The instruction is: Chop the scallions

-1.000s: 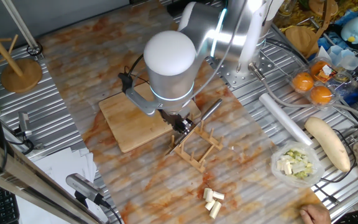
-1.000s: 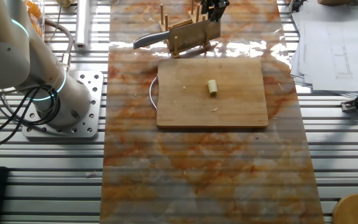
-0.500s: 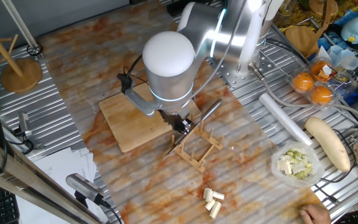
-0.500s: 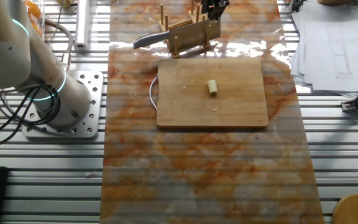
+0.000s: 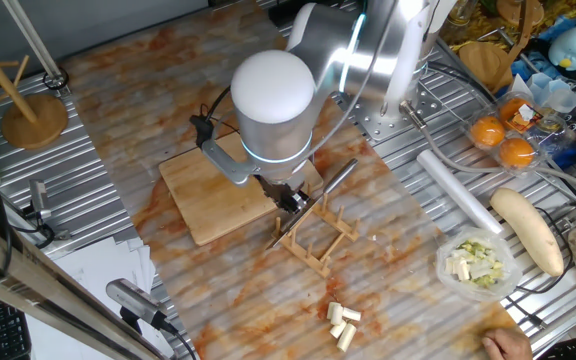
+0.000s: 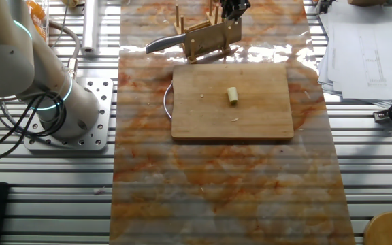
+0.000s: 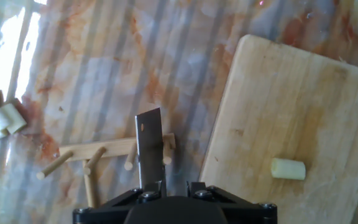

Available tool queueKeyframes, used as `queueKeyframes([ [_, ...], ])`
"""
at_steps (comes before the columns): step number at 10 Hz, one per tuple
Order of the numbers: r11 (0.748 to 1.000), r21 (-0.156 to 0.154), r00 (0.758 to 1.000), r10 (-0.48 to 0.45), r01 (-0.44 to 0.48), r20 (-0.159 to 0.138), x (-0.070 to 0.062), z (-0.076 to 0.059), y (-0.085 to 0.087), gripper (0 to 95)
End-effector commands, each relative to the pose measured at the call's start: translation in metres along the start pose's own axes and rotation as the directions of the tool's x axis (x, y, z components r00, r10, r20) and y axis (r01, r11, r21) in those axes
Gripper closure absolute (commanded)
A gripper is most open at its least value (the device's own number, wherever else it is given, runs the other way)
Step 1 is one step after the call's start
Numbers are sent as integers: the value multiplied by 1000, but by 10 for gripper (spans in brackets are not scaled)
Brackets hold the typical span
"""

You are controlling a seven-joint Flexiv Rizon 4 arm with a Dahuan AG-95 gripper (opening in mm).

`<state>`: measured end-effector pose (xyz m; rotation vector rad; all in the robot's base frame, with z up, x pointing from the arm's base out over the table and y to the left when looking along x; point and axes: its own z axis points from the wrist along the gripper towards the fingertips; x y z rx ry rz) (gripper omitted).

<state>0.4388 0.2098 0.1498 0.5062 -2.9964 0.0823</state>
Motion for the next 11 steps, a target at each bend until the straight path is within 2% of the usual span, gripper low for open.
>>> queueKeyframes([
  [1, 998, -1, 997, -70, 70, 29, 1, 0, -1, 760],
  [2, 996, -4, 995, -91, 91, 32, 1, 0, -1, 570],
  [4, 992, -6, 991, -127, 128, 31, 1, 0, -1, 570],
  [7, 992, 2, 992, -125, 125, 21, 13, 3, 23, 570],
  [8, 994, 5, 994, -111, 111, 21, 19, 8, 37, 570],
  [9, 994, 9, 994, -110, 110, 21, 24, 14, 43, 570],
  [11, 992, 37, 992, -124, 123, 19, 31, 25, 48, 570],
])
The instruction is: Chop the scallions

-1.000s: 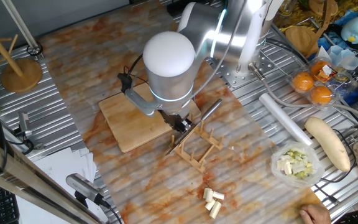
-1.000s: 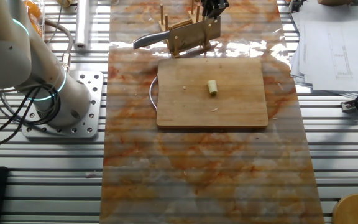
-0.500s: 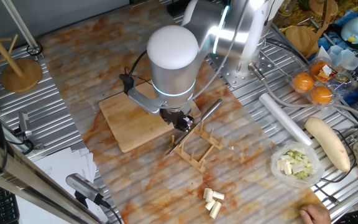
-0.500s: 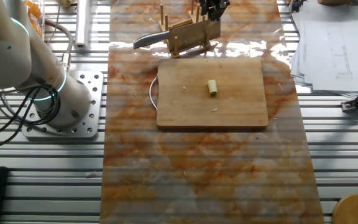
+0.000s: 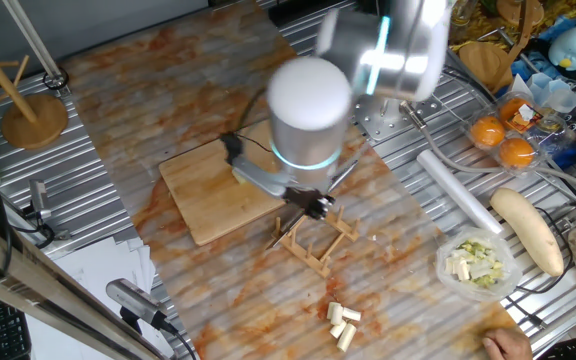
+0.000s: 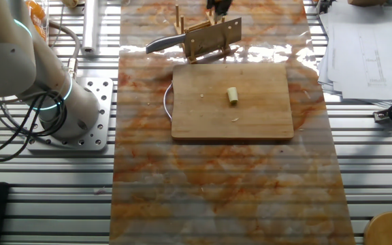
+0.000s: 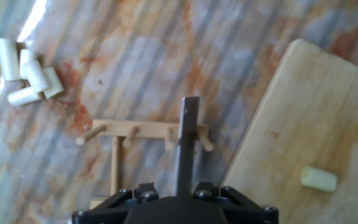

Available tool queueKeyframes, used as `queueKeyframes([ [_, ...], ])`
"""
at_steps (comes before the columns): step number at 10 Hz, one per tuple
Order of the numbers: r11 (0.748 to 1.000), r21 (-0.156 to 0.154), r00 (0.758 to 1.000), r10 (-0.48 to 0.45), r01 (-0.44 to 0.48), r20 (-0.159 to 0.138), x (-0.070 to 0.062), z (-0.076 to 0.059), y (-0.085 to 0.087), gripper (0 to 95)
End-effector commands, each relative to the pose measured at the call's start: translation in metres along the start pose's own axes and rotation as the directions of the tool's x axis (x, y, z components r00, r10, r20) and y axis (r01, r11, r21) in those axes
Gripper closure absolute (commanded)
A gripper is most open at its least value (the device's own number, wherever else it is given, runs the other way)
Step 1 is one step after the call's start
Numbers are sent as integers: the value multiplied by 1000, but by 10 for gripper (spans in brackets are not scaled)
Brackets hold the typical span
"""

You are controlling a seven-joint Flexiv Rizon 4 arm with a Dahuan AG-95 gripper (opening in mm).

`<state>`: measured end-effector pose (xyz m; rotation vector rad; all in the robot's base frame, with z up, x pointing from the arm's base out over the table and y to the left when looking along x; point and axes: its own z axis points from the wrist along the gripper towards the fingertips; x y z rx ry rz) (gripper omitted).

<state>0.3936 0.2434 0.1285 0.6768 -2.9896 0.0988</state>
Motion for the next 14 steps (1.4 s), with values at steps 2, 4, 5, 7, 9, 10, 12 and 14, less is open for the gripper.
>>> queueKeyframes([
  [2, 998, 50, 1000, -28, 29, -9, 4, 13, -1, 570],
  [4, 998, 59, 1000, -22, 22, -1, 5, 21, -3, 570],
  [5, 998, 62, 1000, -20, 20, 0, 5, 27, -4, 570],
  [7, 996, 82, 1000, -24, 24, 0, 6, 35, -7, 570],
  [9, 995, 91, 999, -36, 35, 11, 11, 43, -14, 570],
  [10, 995, 91, 999, -40, 39, 12, 13, 46, -17, 570],
  [12, 995, 94, 1000, -27, 26, 15, 11, 53, -15, 570],
  [14, 995, 101, 1000, -21, 20, 12, 8, 56, -15, 570],
])
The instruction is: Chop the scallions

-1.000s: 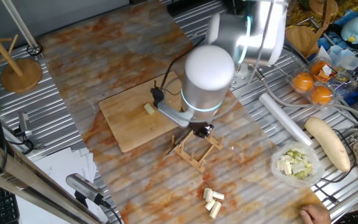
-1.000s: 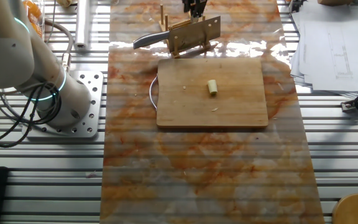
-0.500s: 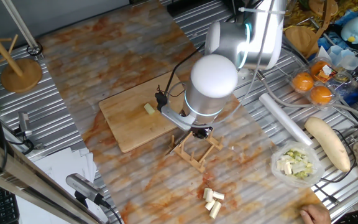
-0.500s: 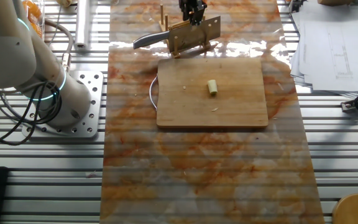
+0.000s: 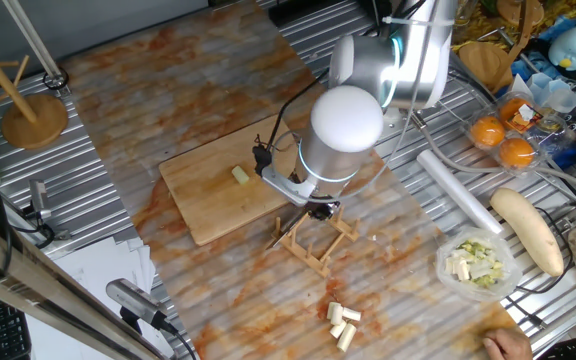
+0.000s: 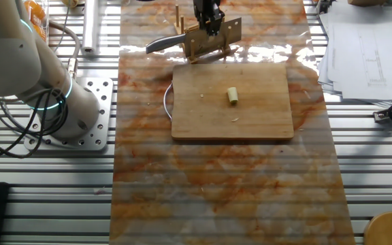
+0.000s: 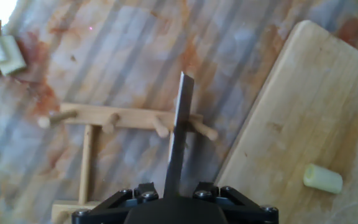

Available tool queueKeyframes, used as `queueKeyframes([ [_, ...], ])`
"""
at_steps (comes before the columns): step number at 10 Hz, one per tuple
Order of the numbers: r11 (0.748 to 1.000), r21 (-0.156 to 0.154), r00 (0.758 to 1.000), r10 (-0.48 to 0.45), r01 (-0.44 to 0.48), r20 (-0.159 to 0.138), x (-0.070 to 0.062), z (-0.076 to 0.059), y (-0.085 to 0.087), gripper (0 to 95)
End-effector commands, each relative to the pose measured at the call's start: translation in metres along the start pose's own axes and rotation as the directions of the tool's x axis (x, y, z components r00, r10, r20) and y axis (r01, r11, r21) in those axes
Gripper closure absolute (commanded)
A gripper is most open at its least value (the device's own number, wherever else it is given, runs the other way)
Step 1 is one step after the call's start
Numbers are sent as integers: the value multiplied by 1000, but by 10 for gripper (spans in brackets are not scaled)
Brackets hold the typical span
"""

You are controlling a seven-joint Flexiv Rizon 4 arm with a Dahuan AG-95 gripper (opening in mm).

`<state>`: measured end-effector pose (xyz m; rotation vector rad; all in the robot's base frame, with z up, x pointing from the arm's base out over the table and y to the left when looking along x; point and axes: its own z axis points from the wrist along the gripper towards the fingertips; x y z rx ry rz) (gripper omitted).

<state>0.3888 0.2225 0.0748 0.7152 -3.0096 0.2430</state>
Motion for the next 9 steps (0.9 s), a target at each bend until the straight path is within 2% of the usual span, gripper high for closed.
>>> queueKeyframes([
  [1, 1000, 3, 1000, -2, 2, -3, -1, 1, -1, 570],
  [4, 1000, 0, 1000, 4, -4, 2, 0, 1, -1, 570],
  [5, 1000, -2, 1000, 6, -6, 5, 0, 1, -1, 760],
  [7, 1000, -6, 1000, -12, 12, 7, 0, 1, -1, 760],
  [9, 1000, -11, 1000, -1, 1, -13, 0, 1, -1, 760],
])
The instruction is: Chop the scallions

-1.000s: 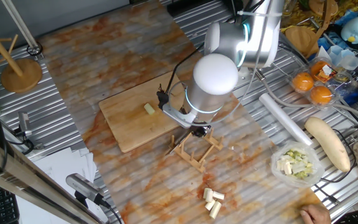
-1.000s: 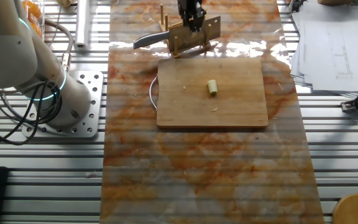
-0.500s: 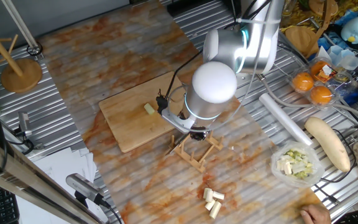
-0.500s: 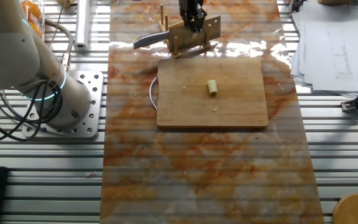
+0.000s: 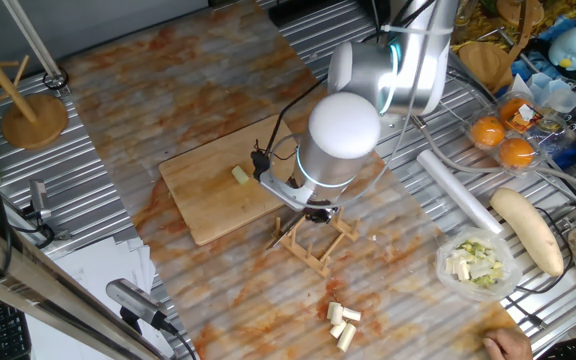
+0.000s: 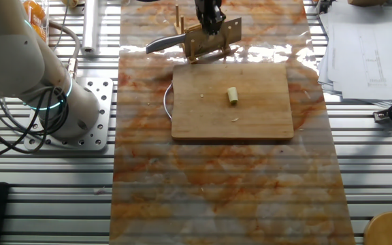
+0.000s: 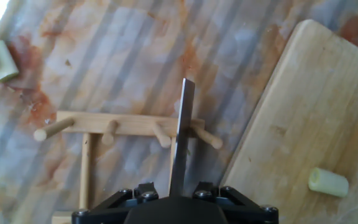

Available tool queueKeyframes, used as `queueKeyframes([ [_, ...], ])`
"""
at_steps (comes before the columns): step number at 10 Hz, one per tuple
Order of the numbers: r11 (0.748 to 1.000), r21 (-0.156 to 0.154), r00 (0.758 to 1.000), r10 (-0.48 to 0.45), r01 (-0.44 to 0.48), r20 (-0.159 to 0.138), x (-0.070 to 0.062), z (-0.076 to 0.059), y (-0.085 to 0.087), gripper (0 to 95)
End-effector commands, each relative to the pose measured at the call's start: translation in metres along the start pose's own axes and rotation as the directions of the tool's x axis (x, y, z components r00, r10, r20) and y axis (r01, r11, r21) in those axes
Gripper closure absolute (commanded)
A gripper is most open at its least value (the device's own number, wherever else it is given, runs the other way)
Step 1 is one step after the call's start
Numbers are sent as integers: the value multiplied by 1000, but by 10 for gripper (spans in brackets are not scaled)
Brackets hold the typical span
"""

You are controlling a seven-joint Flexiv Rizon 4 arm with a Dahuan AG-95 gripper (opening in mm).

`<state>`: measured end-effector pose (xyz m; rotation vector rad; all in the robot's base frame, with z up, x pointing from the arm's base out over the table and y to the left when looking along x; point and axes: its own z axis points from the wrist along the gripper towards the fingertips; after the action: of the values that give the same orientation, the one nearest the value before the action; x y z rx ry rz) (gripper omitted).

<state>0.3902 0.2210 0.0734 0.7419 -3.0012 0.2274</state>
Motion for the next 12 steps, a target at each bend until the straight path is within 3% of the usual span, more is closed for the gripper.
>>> queueKeyframes([
  [1, 1000, -5, 999, 28, -28, -28, 0, -1, 1, 760],
  [4, 1000, -4, 999, 22, -23, -38, 0, -1, 1, 760],
  [5, 1000, -3, 999, 22, -23, -36, 0, -1, 1, 570],
  [10, 1000, 1, 999, 21, -21, -31, -1, 14, 3, 570],
  [12, 1000, 19, 999, 20, -19, -38, -5, 19, 5, 570],
])
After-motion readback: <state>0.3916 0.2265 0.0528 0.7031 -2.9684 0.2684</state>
